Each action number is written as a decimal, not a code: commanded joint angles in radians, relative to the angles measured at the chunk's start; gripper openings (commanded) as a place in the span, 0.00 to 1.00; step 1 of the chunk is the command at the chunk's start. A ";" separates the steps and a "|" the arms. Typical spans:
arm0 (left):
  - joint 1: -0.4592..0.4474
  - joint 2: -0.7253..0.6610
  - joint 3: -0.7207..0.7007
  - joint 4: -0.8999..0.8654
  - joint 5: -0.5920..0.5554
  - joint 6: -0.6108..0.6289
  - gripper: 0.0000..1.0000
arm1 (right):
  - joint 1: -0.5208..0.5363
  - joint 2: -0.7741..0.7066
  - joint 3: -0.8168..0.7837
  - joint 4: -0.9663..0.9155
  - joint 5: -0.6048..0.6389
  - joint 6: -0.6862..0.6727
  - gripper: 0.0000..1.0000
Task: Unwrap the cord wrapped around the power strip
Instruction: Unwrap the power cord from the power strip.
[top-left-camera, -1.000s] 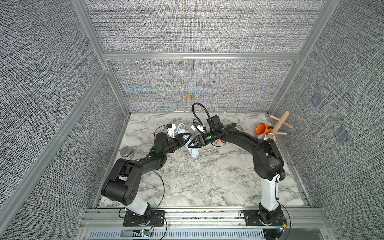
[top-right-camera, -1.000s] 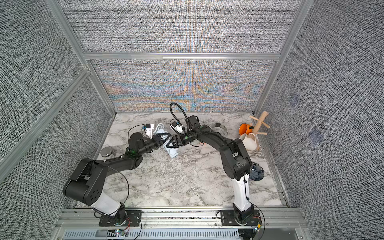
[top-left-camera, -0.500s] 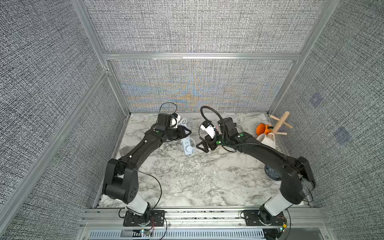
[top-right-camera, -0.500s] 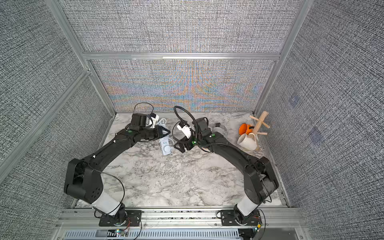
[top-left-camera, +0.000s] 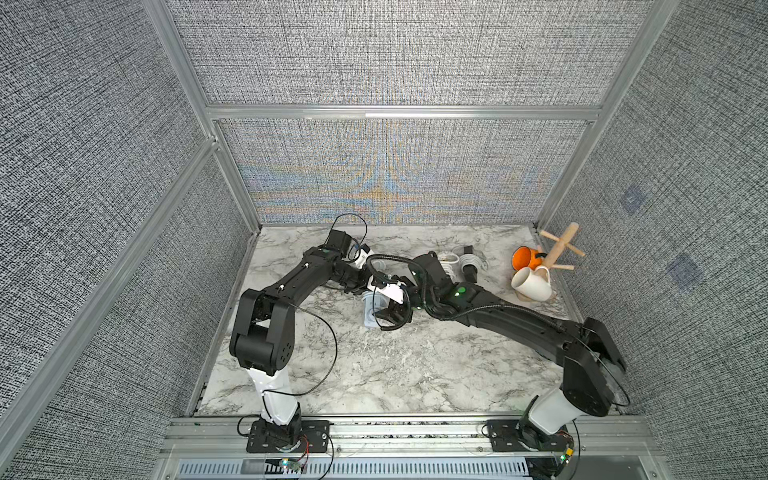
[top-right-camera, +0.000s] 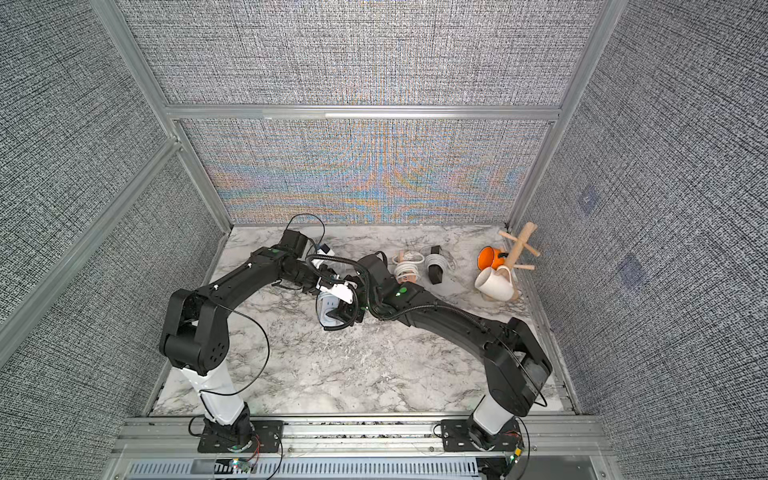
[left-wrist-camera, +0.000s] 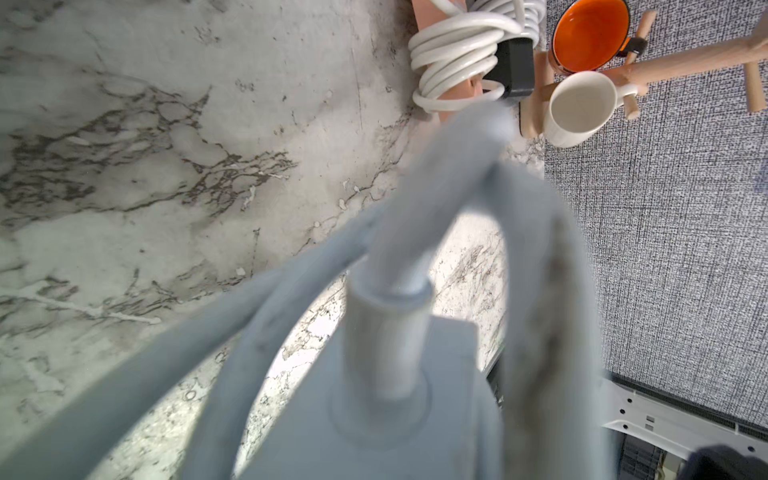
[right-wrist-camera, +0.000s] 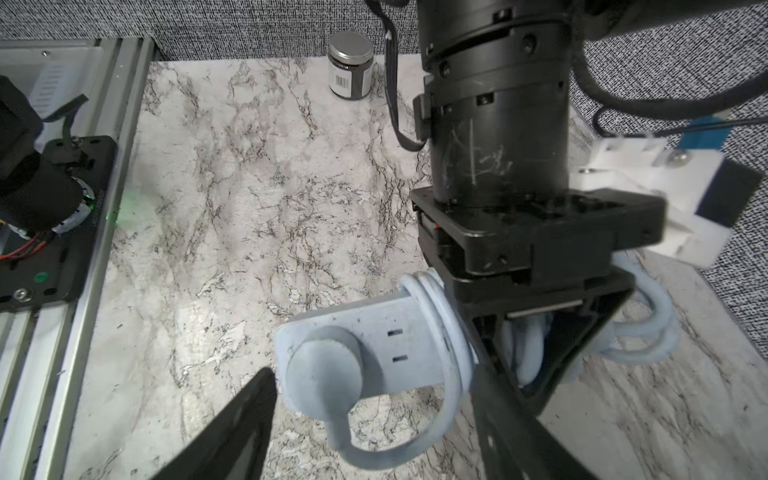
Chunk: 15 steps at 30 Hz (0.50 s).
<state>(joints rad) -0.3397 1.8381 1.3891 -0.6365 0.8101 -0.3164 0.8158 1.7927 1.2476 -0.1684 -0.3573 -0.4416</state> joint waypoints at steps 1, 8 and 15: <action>-0.001 -0.009 0.003 -0.015 0.055 0.034 0.00 | 0.015 0.029 0.024 -0.036 0.006 -0.071 0.76; 0.000 -0.010 0.005 -0.023 0.061 0.044 0.00 | 0.029 0.080 0.047 -0.076 0.007 -0.087 0.75; 0.000 -0.013 0.006 -0.023 0.049 0.046 0.00 | 0.049 0.114 0.049 -0.090 0.017 -0.092 0.63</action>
<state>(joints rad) -0.3393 1.8362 1.3891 -0.6571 0.7982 -0.2619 0.8585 1.8957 1.2907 -0.2348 -0.3458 -0.5060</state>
